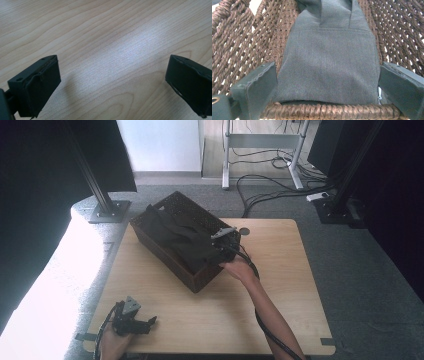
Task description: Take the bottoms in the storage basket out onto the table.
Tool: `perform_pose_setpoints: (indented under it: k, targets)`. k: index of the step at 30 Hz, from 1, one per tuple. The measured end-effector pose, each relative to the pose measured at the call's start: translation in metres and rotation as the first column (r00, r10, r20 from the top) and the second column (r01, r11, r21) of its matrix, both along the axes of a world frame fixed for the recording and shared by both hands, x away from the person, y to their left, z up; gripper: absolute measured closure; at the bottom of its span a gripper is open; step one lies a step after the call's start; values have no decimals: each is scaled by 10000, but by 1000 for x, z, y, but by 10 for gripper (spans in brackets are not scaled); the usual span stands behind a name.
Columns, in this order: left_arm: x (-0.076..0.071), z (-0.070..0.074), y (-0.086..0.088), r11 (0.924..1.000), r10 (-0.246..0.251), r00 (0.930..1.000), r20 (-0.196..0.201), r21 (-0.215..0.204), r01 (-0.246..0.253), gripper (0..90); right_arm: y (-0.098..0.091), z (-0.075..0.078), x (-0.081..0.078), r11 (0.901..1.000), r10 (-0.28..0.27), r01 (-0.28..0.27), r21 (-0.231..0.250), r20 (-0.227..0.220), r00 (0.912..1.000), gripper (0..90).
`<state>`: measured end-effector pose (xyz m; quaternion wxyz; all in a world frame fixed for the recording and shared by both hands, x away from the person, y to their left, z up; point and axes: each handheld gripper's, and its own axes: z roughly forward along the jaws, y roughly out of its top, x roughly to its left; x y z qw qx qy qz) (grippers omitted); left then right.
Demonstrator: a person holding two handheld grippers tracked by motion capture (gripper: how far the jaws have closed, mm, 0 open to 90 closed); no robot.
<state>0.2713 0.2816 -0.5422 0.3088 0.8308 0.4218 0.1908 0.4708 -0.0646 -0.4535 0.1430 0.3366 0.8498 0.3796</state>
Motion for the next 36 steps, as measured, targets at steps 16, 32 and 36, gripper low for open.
perform_pose_setpoints:
  k: [16, 32, 36]
  targets:
    - [0, 0, 0, 10000, -21, 10000, 26, 18, 21, 0, -19, -1, -24, 9996, -212, 211, 165, 60, 9998, 20]
    - [0, 0, -1, 10000, -2, 10000, 47, 47, 2, 0, -43, -1, -48, 9995, -288, 288, 129, 6, 9996, 20]
    - [0, 0, -1, 10000, -5, 10000, 59, 55, 4, 0, -49, -1, -54, 9995, -271, 270, 160, 53, 9996, 20]
